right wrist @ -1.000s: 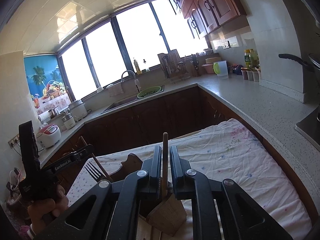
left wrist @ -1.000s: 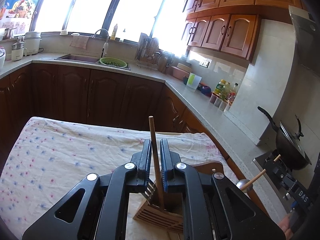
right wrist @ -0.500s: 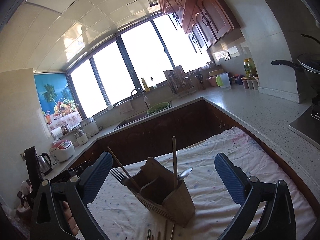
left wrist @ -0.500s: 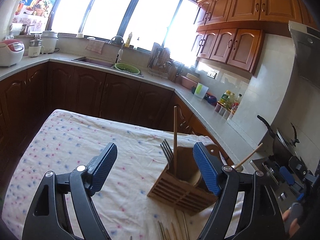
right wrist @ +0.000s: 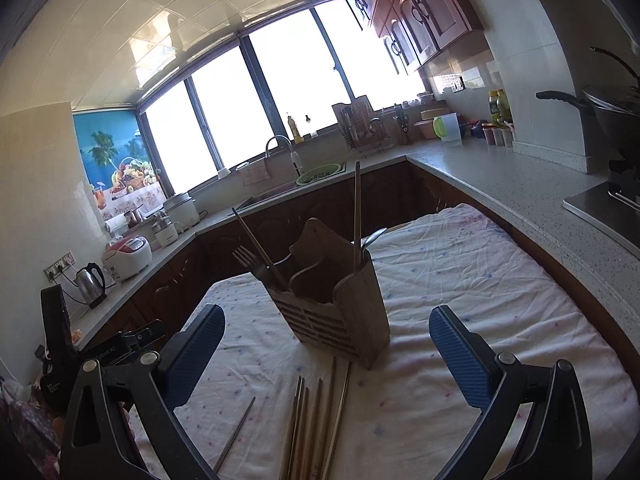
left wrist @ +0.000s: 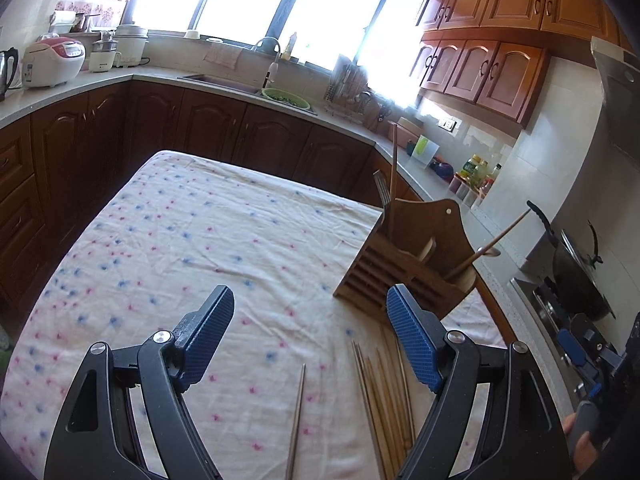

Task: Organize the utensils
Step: 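Move both open tools back down toward the remaining chopsticks on the cloth, then close the left tool on a metal chopstick while the right tool grasps a bamboo chopstick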

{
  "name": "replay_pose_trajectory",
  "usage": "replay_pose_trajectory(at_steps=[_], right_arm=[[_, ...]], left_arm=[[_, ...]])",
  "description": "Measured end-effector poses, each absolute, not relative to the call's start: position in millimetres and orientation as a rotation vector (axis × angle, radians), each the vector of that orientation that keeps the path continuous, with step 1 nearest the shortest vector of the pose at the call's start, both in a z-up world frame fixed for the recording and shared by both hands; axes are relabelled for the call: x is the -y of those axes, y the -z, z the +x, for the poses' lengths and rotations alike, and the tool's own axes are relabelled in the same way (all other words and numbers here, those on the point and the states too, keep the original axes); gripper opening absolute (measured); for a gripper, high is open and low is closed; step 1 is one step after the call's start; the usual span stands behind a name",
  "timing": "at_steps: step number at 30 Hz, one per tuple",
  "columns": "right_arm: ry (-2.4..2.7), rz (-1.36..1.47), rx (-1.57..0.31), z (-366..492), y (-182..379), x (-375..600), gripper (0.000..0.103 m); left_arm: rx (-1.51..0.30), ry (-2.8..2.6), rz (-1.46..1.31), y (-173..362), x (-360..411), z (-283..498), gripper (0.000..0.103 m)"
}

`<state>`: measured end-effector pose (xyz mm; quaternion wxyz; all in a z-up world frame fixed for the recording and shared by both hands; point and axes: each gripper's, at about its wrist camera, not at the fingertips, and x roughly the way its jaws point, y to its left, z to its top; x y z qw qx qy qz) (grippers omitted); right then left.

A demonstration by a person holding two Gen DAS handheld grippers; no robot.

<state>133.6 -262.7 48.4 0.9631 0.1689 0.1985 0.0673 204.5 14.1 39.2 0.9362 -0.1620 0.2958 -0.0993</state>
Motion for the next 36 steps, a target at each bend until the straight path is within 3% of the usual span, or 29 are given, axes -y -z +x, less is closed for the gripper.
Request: replay_pose_trajectory(at_steps=[12, 23, 36], right_arm=[[-0.149, 0.322, -0.507, 119, -15, 250, 0.103], [-0.158, 0.304, -0.524, 126, -15, 243, 0.103], [-0.207, 0.294, -0.728, 177, 43, 223, 0.098]], left_arm=[[-0.695, 0.172, -0.347, -8, -29, 178, 0.081], [-0.702, 0.167, -0.307, -14, -25, 182, 0.081], [-0.901, 0.178, -0.175, 40, 5, 207, 0.080]])
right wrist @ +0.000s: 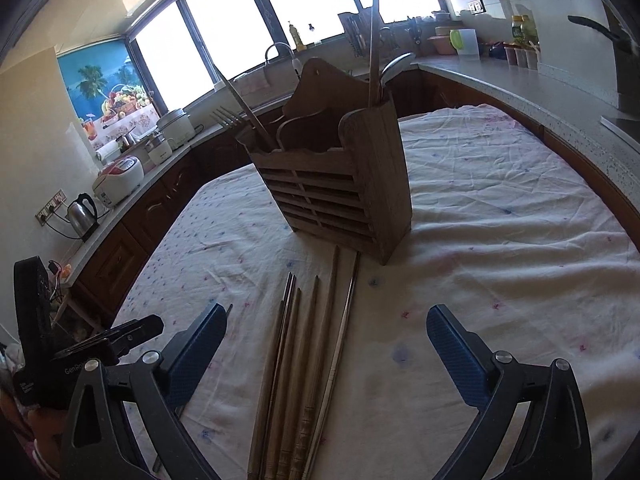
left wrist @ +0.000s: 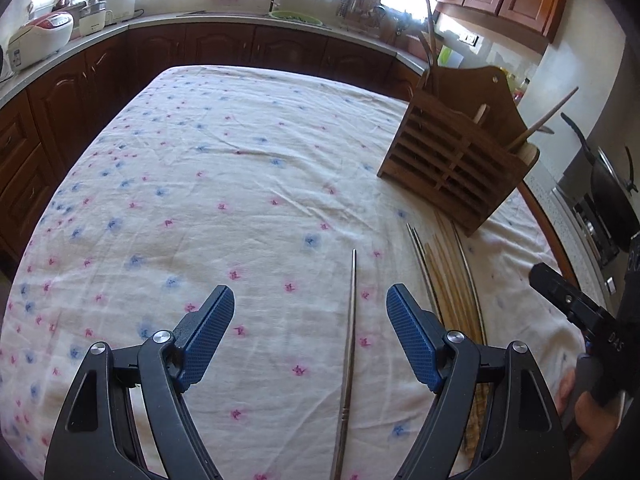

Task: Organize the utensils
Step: 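Close the left tool on a metal chopstick while the right tool grasps a bamboo chopstick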

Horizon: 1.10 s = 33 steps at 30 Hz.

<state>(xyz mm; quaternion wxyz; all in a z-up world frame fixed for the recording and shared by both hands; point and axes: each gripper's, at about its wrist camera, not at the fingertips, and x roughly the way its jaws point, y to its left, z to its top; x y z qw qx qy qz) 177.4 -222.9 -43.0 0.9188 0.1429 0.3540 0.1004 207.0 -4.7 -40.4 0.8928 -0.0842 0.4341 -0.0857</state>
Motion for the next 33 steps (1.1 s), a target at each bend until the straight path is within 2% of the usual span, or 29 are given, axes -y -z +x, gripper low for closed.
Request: replay_pose_trajectory(at_steps=[2, 4, 5, 7, 11, 14, 16, 24, 26, 28, 31, 33], right_arm=[[-0.211, 0.280, -0.774, 187, 54, 218, 0.091], [-0.217, 0.266, -0.819, 196, 65, 213, 0.078], [-0.218, 0.255, -0.843, 200, 70, 210, 0.075], [-0.218, 0.229, -0.885, 209, 81, 203, 0.062], [-0.199, 0.114, -0.912, 214, 88, 187, 0.051], [-0.191, 0.012, -0.915, 210, 88, 178, 0.033], [-0.183, -0.025, -0.919, 201, 88, 179, 0.017], [-0.170, 0.042, -0.958, 137, 84, 230, 0.013], [-0.199, 0.115, -0.956, 126, 84, 242, 0.018], [-0.183, 0.163, -0.943, 123, 81, 251, 0.038], [-0.156, 0.197, -0.891, 128, 69, 254, 0.039], [-0.171, 0.203, -0.890, 140, 64, 250, 0.036]], left_arm=[[-0.927, 0.179, -0.149, 47, 10, 210, 0.074], [-0.954, 0.181, -0.131, 54, 14, 213, 0.069], [-0.965, 0.182, -0.127, 57, 15, 214, 0.067], [-0.980, 0.184, -0.122, 61, 17, 215, 0.065], [-0.991, 0.187, -0.112, 63, 19, 216, 0.065], [-0.993, 0.188, -0.101, 65, 21, 216, 0.065], [-0.993, 0.189, -0.092, 65, 22, 216, 0.065], [-0.991, 0.204, -0.086, 65, 20, 213, 0.065], [-0.991, 0.203, -0.083, 65, 22, 214, 0.065], [-0.991, 0.205, -0.079, 64, 25, 216, 0.065], [-0.987, 0.217, -0.071, 61, 31, 221, 0.059], [-0.990, 0.223, -0.052, 61, 37, 227, 0.059]])
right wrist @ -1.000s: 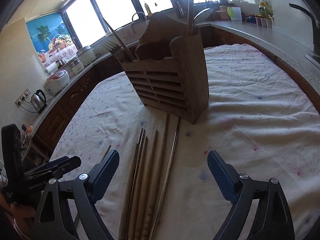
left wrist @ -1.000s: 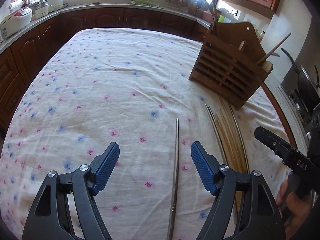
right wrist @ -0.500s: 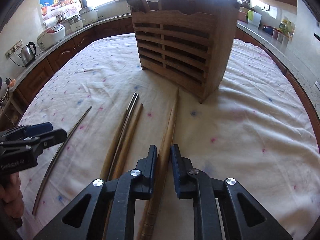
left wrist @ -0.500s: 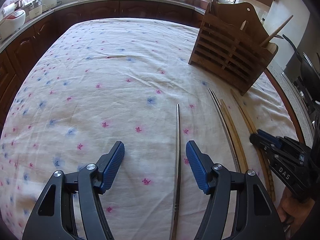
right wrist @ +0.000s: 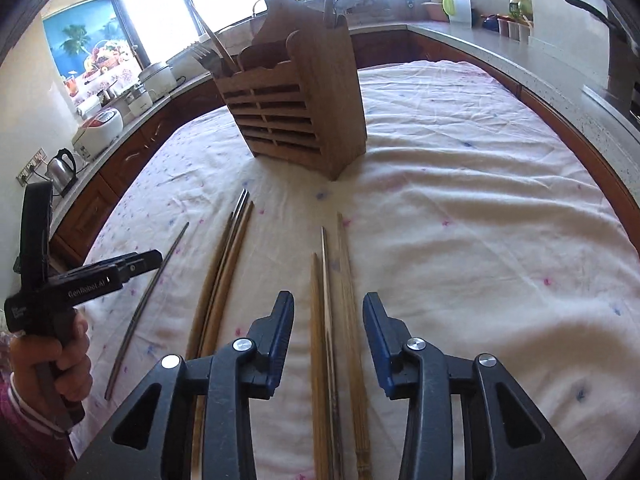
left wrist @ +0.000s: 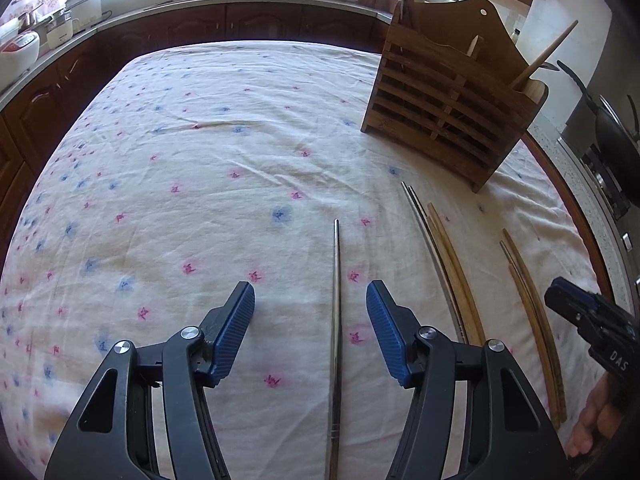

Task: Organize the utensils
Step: 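Close the left tool on a metal chopstick while the right tool grasps a bamboo chopstick, then lift both chopsticks upright and lower them into the wooden holder with both tools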

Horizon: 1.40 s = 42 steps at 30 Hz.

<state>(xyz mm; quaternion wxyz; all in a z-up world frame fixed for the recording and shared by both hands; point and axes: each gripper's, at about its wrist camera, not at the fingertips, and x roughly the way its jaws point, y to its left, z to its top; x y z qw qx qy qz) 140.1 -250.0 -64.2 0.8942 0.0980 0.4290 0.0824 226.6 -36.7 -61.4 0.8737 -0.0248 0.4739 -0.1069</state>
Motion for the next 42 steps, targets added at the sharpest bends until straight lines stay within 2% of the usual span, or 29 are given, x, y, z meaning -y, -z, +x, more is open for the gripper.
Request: replay_pose_trajectory(at_steps=[3, 6, 9, 13, 15, 17, 19, 21, 28, 42], right_arm=[[-0.151, 0.169, -0.879, 160, 63, 243, 0.034], [-0.131, 0.165, -0.912, 184, 71, 245, 0.024], [-0.116, 0.132, -0.958, 200, 84, 248, 0.019], [-0.124, 0.063, -0.956, 205, 85, 238, 0.021], [-0.119, -0.017, -0.955, 206, 85, 227, 0.020], [-0.115, -0.051, -0.948, 207, 85, 222, 0.018], [-0.124, -0.059, -0.942, 207, 85, 221, 0.013], [-0.132, -0.033, -0.944, 208, 85, 225, 0.005], [-0.179, 0.130, -0.911, 193, 63, 245, 0.005], [-0.205, 0.206, -0.624, 135, -51, 261, 0.005]], left_arm=[[-1.007, 0.231, -0.025, 64, 43, 237, 0.053], [-1.005, 0.234, -0.004, 65, 48, 247, 0.050], [-1.004, 0.237, 0.015, 66, 52, 256, 0.043], [-0.987, 0.233, 0.090, 68, 65, 262, 0.038], [-0.972, 0.240, 0.121, 68, 71, 262, 0.031], [-0.973, 0.256, 0.125, 68, 73, 263, 0.012], [-0.978, 0.264, 0.118, 67, 73, 264, 0.004], [-0.984, 0.276, 0.090, 66, 69, 264, 0.003], [-0.954, 0.325, -0.056, 43, 40, 245, 0.003], [-0.727, 0.403, -0.138, -61, 8, 192, 0.003]])
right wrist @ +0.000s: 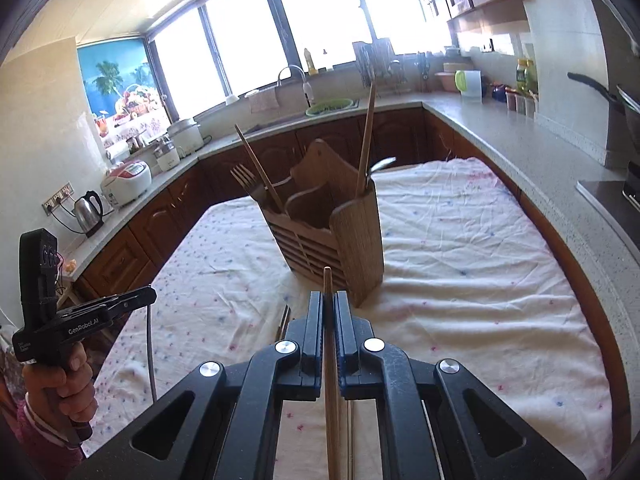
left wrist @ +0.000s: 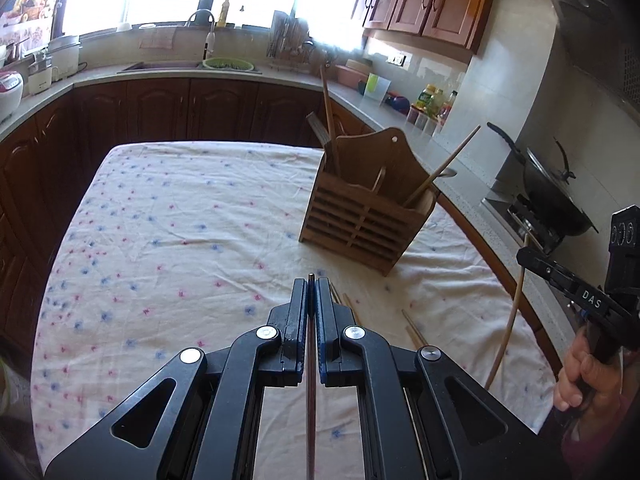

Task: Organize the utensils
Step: 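Lift both chopsticks upright and lower them into the wooden holder with both tools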

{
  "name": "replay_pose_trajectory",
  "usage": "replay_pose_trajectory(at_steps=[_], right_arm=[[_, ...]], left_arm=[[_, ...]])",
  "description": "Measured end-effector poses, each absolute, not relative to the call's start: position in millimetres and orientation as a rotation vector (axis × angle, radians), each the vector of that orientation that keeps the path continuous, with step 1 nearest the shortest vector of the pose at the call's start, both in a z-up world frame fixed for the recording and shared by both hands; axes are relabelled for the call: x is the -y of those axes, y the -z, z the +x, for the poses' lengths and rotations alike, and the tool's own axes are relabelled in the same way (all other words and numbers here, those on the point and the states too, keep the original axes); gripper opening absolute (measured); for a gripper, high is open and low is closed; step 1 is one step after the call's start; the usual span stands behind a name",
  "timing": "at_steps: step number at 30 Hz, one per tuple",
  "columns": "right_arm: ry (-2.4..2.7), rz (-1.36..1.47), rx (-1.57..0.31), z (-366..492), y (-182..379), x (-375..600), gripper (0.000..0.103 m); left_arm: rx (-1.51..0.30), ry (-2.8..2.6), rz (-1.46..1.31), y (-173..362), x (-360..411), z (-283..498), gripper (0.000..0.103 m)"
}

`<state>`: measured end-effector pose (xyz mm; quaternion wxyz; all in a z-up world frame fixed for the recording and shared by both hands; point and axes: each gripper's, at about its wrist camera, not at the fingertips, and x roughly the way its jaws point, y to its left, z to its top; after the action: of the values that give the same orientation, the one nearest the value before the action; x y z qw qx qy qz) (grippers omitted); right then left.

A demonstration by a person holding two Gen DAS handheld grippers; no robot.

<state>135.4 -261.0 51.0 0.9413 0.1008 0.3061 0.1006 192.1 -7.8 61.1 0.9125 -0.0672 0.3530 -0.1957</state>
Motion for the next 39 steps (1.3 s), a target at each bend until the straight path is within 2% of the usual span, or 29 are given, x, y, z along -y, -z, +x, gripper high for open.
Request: replay_pose_trajectory(at_steps=[12, 28, 39], right_arm=[[-0.210, 0.199, -0.453, 113, -110, 264, 0.005], [-0.218, 0.236, -0.392, 128, -123, 268, 0.005], [-0.189, 0.289, -0.275, 161, -149, 280, 0.005]], left_arm=[[-0.601, 0.406, -0.149, -106, -1, 175, 0.003], [-0.505, 0.395, -0.167, -137, 2, 195, 0.003], [-0.347, 0.404, -0.177, -190, 23, 232, 0.003]])
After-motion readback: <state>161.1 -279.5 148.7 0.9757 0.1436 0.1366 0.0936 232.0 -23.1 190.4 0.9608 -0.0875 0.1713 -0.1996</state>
